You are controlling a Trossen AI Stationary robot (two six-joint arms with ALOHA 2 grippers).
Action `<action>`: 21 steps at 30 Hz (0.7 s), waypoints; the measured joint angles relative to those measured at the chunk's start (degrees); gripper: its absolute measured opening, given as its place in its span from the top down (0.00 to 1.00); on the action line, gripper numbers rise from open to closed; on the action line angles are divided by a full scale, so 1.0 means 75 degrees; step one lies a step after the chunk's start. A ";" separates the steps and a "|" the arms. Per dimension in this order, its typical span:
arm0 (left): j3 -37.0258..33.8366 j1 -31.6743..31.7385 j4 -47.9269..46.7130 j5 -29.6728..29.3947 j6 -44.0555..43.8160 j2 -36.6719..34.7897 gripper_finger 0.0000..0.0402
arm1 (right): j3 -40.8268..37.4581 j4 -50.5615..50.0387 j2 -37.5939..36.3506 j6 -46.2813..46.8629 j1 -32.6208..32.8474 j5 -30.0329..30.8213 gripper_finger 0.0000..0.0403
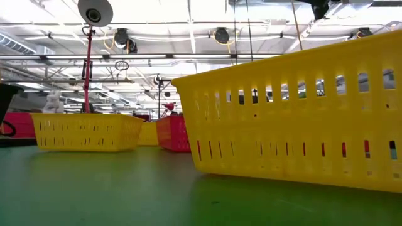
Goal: Stack baskets by color
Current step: Stack the middle black bin on the top black bin
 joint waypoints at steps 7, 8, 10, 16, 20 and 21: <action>0.0586 -0.0183 -0.0499 -0.0128 0.0086 0.1011 0.94 | 0.0000 -0.0006 0.0006 0.0050 0.0000 -0.0003 0.97; 0.0546 -0.0263 -0.0519 -0.0246 0.0106 0.1119 0.94 | 0.0000 -0.0020 0.0006 0.0053 0.0000 -0.0003 0.97; 0.0459 -0.0424 -0.0491 -0.0550 0.0121 0.1305 0.94 | 0.0000 -0.0046 0.0006 0.0105 0.0000 -0.0003 0.97; -0.0195 -0.0734 0.0426 -0.1125 0.0490 0.1734 0.94 | 0.0000 0.0089 0.0124 0.0833 0.0000 -0.0088 0.97; -0.0883 -0.0699 0.1421 -0.1137 0.0765 0.1733 0.94 | 0.0000 0.0087 0.0309 0.0687 0.0003 -0.0405 0.97; -0.1041 -0.0647 0.1621 -0.1133 0.0844 0.1708 0.94 | 0.0000 0.0085 0.0365 0.0636 0.0003 -0.0409 0.97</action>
